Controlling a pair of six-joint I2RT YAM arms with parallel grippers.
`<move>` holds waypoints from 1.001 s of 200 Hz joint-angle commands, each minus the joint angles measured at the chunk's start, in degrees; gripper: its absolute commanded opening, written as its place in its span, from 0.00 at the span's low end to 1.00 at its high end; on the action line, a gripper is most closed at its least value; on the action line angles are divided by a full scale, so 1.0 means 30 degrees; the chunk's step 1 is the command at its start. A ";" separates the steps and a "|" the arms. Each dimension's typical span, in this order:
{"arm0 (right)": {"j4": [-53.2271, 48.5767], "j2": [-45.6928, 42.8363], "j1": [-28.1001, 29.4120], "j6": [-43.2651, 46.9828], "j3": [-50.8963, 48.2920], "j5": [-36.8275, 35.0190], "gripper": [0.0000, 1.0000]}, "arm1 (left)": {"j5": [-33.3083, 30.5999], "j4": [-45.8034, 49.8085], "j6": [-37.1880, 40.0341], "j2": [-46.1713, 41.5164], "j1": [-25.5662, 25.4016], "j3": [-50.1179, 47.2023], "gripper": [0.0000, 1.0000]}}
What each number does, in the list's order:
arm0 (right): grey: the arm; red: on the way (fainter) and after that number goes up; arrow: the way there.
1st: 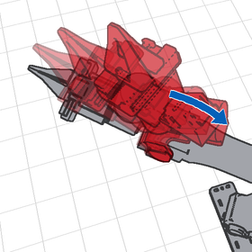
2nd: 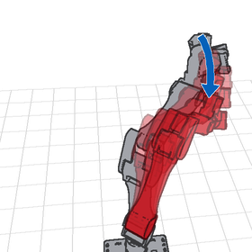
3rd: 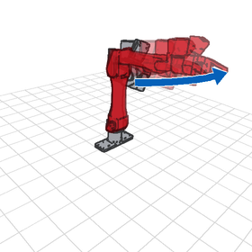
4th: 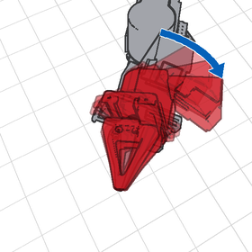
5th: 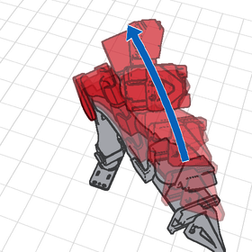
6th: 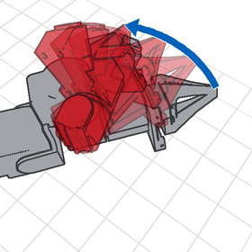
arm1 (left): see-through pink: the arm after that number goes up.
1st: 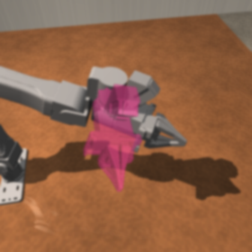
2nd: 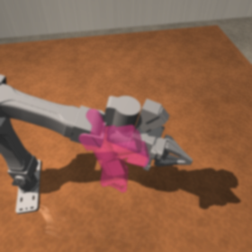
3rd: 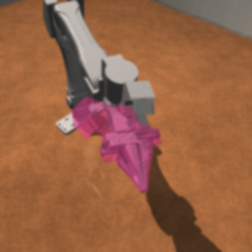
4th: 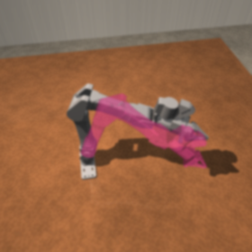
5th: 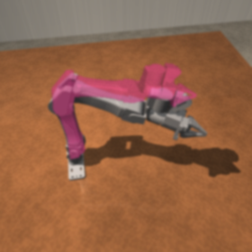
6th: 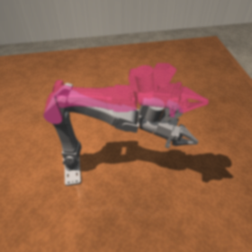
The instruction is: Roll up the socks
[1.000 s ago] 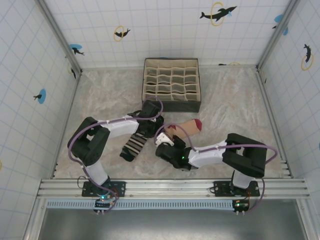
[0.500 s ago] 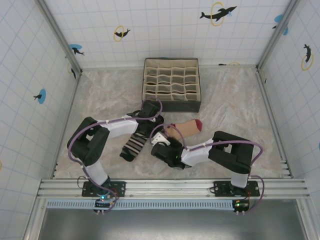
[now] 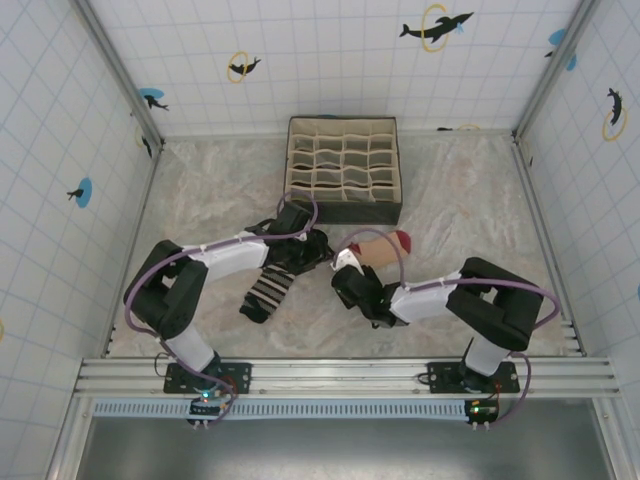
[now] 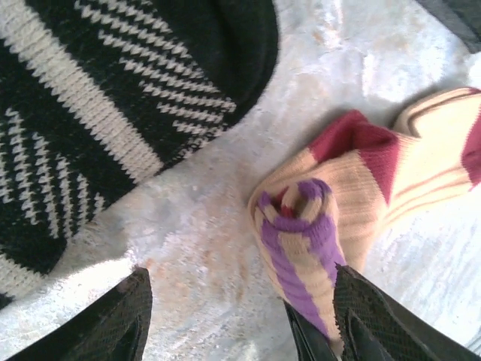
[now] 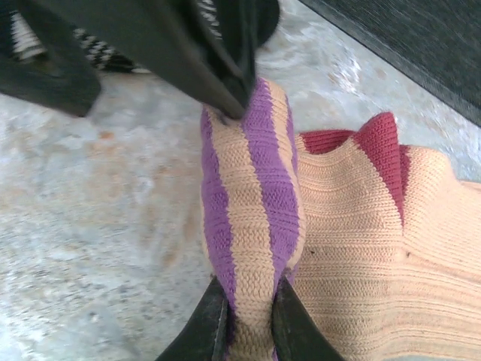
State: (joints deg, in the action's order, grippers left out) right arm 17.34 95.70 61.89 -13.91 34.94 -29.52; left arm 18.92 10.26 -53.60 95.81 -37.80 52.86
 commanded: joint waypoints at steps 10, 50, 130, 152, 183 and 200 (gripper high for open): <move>-0.0932 0.0322 -0.1148 -0.1558 -0.0760 0.4725 0.00 | 0.0260 0.0021 0.0496 -0.0916 0.0208 0.0265 0.72; -0.1036 0.0327 -0.2480 -0.2753 -0.1036 0.7239 0.00 | -0.0491 -0.1169 0.0394 -0.2210 0.0208 -0.0601 0.73; -0.0575 0.0714 -0.4696 -0.7764 -0.2315 1.1936 0.00 | -0.0828 -0.1938 -0.0026 -0.2537 0.0208 -0.1468 0.68; 0.0424 0.0751 -0.5004 -0.9458 -0.2998 1.2873 0.00 | -0.0756 -0.2229 -0.0196 -0.2435 0.0192 -0.1674 0.64; 0.1665 0.0663 -0.5517 -1.1945 -0.4175 1.3613 0.00 | -0.0566 -0.2851 -0.0439 -0.2289 0.0106 -0.2113 0.60; 0.2000 0.1089 -0.6047 -1.3285 -0.4435 1.4899 0.00 | -0.0509 -0.3320 -0.0337 -0.2145 -0.0117 -0.2283 0.60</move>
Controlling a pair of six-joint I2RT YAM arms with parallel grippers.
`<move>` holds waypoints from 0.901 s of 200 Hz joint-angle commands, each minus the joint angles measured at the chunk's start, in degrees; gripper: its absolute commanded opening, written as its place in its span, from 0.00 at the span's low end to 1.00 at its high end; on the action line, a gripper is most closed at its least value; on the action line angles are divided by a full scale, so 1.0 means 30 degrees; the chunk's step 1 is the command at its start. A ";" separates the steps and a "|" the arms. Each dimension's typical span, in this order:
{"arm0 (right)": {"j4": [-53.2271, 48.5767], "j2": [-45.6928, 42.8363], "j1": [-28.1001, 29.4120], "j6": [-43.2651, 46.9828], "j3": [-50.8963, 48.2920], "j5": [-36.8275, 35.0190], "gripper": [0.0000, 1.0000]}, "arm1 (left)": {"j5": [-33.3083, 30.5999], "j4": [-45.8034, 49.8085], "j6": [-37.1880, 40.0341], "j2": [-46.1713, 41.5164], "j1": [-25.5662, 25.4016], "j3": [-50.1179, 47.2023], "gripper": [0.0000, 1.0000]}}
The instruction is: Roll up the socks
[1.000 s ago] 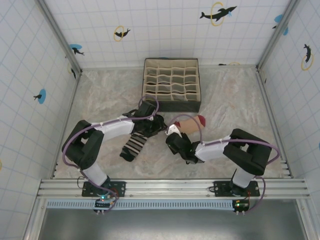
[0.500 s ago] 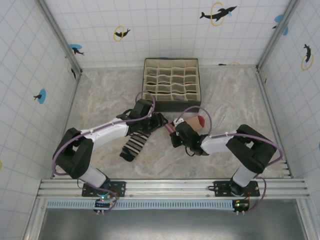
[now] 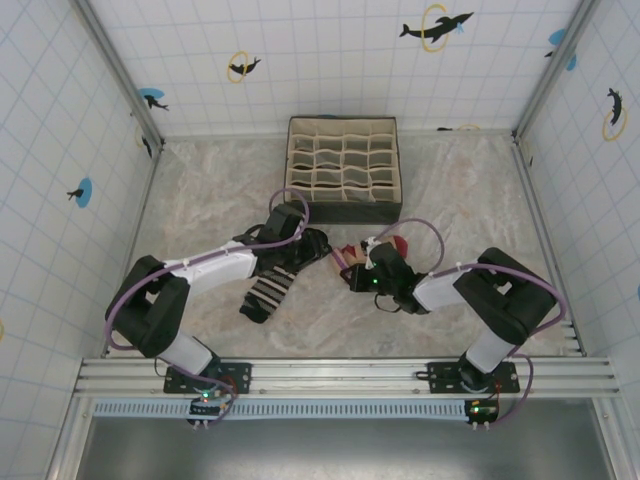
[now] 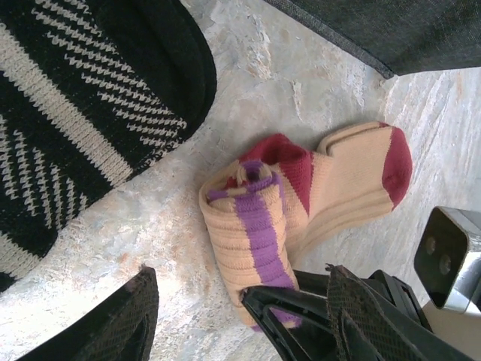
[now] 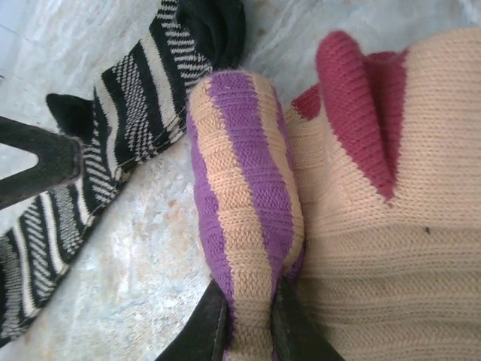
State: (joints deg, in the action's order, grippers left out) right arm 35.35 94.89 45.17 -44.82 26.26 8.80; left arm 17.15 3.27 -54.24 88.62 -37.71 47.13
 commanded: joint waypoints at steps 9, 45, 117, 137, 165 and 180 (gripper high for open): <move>-0.3877 0.1579 -0.0664 -0.3535 -0.1589 0.2634 0.00 | 0.0049 -0.1271 0.0022 0.0312 -0.0327 -0.0447 0.60; -0.3332 0.1358 -0.1058 -0.5422 -0.2279 0.2739 0.00 | -0.0098 -0.1906 0.0267 0.0823 -0.1002 -0.0571 0.59; -0.0892 0.1846 -0.2105 -0.8027 -0.4214 0.3502 0.00 | -0.0274 -0.2222 0.0180 0.2928 -0.1989 -0.0026 0.56; -0.0798 0.1826 -0.2230 -0.8154 -0.4435 0.3502 0.00 | -0.0383 -0.2438 0.0150 0.3406 -0.2011 0.0179 0.56; -0.0509 0.2027 -0.2410 -0.8234 -0.4599 0.3628 0.00 | -0.0334 -0.3155 0.0092 0.3960 -0.2127 0.0379 0.56; -0.0210 0.2180 -0.2489 -0.8344 -0.4665 0.3824 0.00 | -0.0239 -0.3747 0.0005 0.4148 -0.2265 0.0327 0.56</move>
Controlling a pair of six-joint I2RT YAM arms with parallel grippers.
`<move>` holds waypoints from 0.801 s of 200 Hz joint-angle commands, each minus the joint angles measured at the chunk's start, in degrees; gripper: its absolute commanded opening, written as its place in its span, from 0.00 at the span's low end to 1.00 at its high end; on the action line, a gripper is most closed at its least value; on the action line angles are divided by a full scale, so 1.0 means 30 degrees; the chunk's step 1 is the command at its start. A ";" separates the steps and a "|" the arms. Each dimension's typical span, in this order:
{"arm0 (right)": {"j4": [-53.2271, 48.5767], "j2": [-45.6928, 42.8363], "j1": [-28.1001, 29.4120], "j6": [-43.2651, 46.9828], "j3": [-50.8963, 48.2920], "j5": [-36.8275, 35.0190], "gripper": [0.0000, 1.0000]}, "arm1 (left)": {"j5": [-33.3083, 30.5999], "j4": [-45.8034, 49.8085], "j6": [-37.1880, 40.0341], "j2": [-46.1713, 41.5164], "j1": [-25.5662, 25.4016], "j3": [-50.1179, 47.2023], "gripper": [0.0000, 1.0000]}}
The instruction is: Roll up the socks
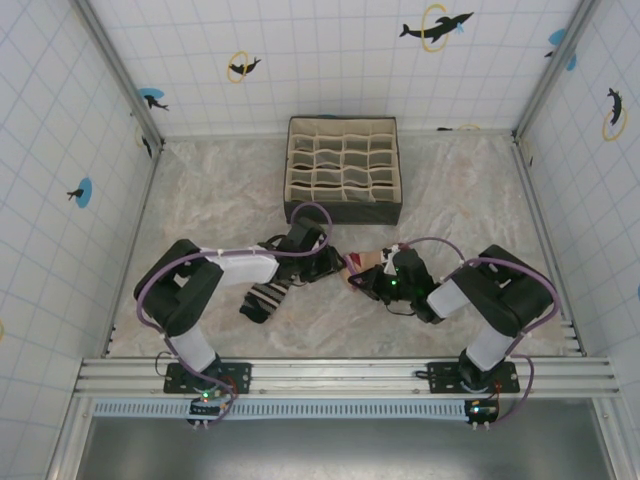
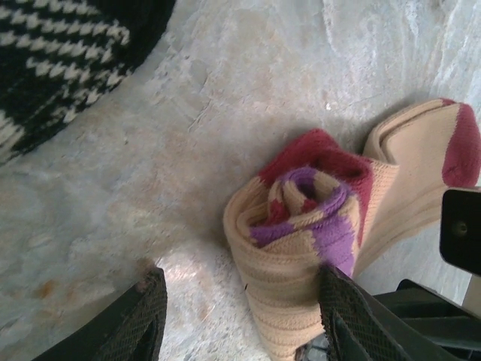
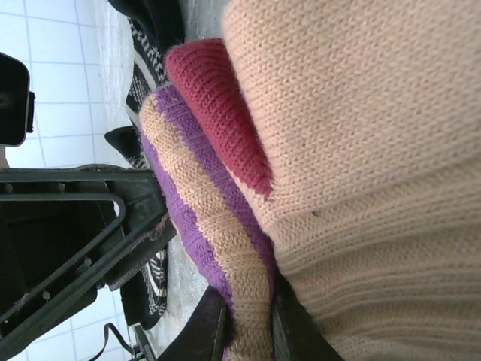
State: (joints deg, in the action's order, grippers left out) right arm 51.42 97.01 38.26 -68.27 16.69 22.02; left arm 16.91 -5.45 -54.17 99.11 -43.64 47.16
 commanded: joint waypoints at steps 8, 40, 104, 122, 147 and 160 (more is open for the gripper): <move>-0.5289 0.1528 -0.0243 -0.0652 -0.1545 -0.0544 0.00 | -0.0116 -0.1210 -0.0040 0.0683 -0.0409 0.0224 0.56; -0.4813 0.1674 -0.0394 -0.0832 -0.1696 -0.0368 0.00 | -0.0103 -0.1758 -0.0502 0.1153 -0.0776 0.0087 0.56; -0.3869 0.1620 -0.0686 -0.0614 -0.1744 -0.0163 0.00 | -0.0954 -0.0661 -0.1036 0.2294 -0.0864 0.0629 0.16; -0.4124 0.1284 -0.0662 0.0097 -0.1283 -0.0163 0.04 | -0.1556 0.0681 -0.0440 0.2518 -0.0864 0.1410 0.03; -0.5908 -0.0289 -0.0632 0.2137 -0.0088 -0.0238 0.23 | -0.2183 0.2645 0.0597 0.2848 -0.0706 0.2765 0.00; -0.7782 -0.1420 -0.0561 0.3739 0.0907 -0.0793 0.37 | -0.2349 0.3417 0.1017 0.2993 -0.0359 0.3840 0.00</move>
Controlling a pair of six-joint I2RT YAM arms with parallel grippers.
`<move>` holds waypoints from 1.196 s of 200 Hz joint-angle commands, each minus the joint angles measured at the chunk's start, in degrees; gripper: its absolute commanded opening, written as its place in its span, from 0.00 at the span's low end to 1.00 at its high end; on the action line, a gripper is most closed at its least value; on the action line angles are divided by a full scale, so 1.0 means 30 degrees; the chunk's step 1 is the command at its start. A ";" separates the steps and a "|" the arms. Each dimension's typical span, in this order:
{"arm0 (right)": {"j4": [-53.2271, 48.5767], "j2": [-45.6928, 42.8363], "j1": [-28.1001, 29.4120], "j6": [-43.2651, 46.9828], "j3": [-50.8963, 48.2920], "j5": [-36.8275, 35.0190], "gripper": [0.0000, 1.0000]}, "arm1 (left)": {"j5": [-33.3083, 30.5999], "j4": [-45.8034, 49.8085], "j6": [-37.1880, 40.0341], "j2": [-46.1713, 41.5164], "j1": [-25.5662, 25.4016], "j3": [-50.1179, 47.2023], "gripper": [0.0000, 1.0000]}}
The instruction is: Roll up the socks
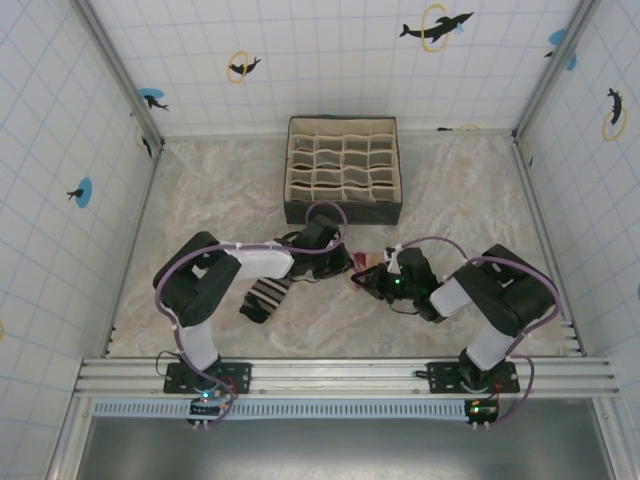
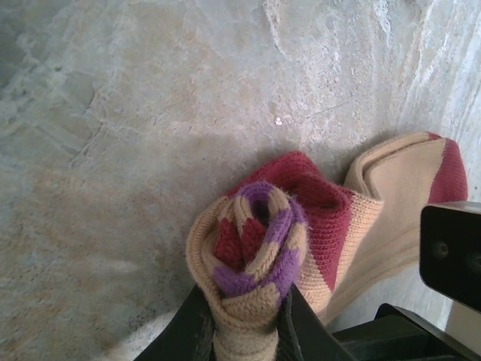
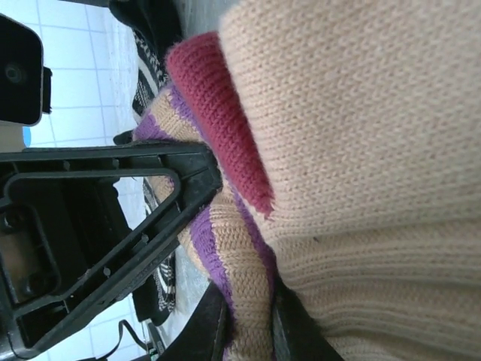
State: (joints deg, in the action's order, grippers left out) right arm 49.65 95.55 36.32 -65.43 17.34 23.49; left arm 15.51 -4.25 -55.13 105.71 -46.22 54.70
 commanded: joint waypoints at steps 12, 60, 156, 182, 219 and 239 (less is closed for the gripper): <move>-0.9081 -0.1988 0.0196 0.4368 0.1761 -0.1986 0.48 | -0.1848 0.3508 0.1636 0.0904 0.0985 0.1803 0.00; -1.3848 -0.4604 0.1073 1.0257 0.5064 -0.5204 0.67 | -0.1653 0.4732 0.1353 0.1061 0.3215 0.2562 0.00; -1.4531 -0.2641 0.9355 2.0139 0.7080 -1.9659 0.80 | -0.0551 0.3224 -0.2184 -0.1268 0.2874 -0.1866 0.00; -1.2956 -0.0801 1.0761 2.1968 0.7270 -2.1988 0.81 | -0.0673 0.3384 -0.2046 -0.1815 0.2600 -0.2038 0.00; -1.1488 0.1392 1.1552 2.3255 0.8080 -2.3979 0.81 | -0.0530 0.3410 -0.2122 -0.2156 0.2332 -0.2280 0.00; -1.1007 0.2208 1.1577 2.3686 0.8537 -2.4098 0.81 | -0.0409 0.3423 -0.2151 -0.2161 0.2311 -0.2340 0.00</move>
State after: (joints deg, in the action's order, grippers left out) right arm 12.64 99.55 70.89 1.98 40.49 -44.05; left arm 13.93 1.15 -60.55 99.39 -38.87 49.47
